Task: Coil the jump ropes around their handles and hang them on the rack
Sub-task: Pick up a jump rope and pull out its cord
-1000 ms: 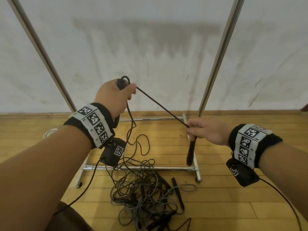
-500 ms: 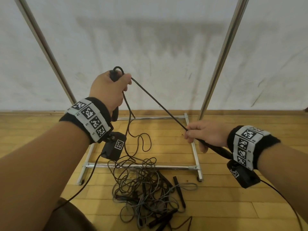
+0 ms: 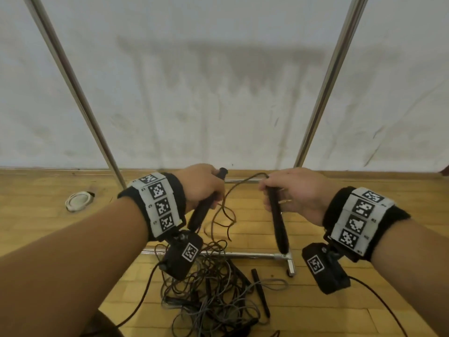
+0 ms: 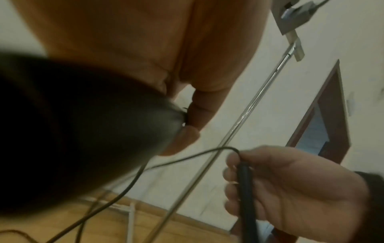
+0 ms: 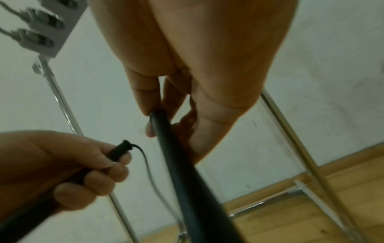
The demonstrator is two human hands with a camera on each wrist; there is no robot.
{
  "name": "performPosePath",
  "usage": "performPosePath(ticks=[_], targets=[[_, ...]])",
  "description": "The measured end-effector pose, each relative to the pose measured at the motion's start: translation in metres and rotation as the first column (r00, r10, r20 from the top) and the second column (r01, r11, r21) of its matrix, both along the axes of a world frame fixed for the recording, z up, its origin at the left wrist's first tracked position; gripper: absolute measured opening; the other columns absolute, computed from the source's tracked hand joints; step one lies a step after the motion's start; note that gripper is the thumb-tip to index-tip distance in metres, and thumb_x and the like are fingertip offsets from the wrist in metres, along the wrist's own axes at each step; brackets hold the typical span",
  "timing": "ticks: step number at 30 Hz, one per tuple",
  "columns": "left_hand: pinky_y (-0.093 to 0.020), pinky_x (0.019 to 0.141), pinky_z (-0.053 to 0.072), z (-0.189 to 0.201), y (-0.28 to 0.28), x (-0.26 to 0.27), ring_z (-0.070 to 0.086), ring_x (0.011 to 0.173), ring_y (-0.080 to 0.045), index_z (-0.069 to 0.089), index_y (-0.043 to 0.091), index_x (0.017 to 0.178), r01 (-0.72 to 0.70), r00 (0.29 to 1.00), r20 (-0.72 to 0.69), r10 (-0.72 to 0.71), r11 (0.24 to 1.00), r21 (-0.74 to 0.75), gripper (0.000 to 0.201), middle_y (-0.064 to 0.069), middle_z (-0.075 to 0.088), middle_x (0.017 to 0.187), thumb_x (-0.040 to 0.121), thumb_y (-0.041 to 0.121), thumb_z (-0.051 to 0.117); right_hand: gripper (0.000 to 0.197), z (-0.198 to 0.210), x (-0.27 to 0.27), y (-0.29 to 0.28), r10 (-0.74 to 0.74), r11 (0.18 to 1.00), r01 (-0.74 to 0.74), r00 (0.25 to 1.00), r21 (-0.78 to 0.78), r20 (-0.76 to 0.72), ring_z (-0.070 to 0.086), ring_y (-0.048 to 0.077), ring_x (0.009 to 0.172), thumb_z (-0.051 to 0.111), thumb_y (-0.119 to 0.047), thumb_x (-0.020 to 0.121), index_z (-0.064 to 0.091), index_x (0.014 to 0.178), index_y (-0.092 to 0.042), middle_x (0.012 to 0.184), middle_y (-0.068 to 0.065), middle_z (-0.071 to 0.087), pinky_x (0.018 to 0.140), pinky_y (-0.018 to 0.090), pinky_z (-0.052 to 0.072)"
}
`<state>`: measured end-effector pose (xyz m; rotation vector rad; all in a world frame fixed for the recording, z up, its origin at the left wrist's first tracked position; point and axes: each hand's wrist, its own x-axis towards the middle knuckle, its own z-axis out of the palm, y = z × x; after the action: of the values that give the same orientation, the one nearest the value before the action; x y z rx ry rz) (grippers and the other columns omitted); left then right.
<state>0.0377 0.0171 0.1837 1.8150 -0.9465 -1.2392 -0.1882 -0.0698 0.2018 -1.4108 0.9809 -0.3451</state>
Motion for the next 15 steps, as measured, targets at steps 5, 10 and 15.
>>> performPosePath(ticks=[5,10,15], targets=[[-0.043,0.083,0.062,-0.004,0.002,-0.019,0.076,0.090,-0.032,0.067,0.012,0.116,0.031,0.989,-0.137,-0.058,0.980,-0.196,0.020,-0.013,0.079,0.102,0.098,0.002,0.068,0.022,0.016,0.012,0.010,-0.052,0.999,0.047,0.979,0.027,0.196,0.069,0.027,0.090,0.060,-0.017,0.102,0.076,0.109,-0.004,0.096,0.011,0.068,0.076,0.035,0.064],[-0.050,0.089,0.060,0.001,0.007,-0.027,0.076,0.105,-0.036,0.065,0.015,0.121,0.007,0.972,-0.224,-0.072,0.961,-0.276,0.034,-0.014,0.076,0.113,0.089,0.005,0.068,0.023,0.020,0.018,0.018,-0.091,0.991,0.055,0.940,0.120,0.329,0.075,0.032,0.104,0.056,-0.015,0.104,0.067,0.120,-0.002,0.110,0.016,0.077,0.093,0.046,0.060],[-0.044,0.096,0.059,0.004,0.011,-0.032,0.077,0.101,-0.025,0.062,0.023,0.125,0.063,0.989,-0.107,-0.104,0.941,-0.332,0.066,0.002,0.078,0.103,0.066,0.024,0.090,0.019,0.023,0.026,0.029,-0.161,0.985,0.130,0.924,0.110,0.346,0.077,0.029,0.095,0.057,-0.015,0.104,0.061,0.120,-0.005,0.105,0.014,0.078,0.077,0.040,0.065]])
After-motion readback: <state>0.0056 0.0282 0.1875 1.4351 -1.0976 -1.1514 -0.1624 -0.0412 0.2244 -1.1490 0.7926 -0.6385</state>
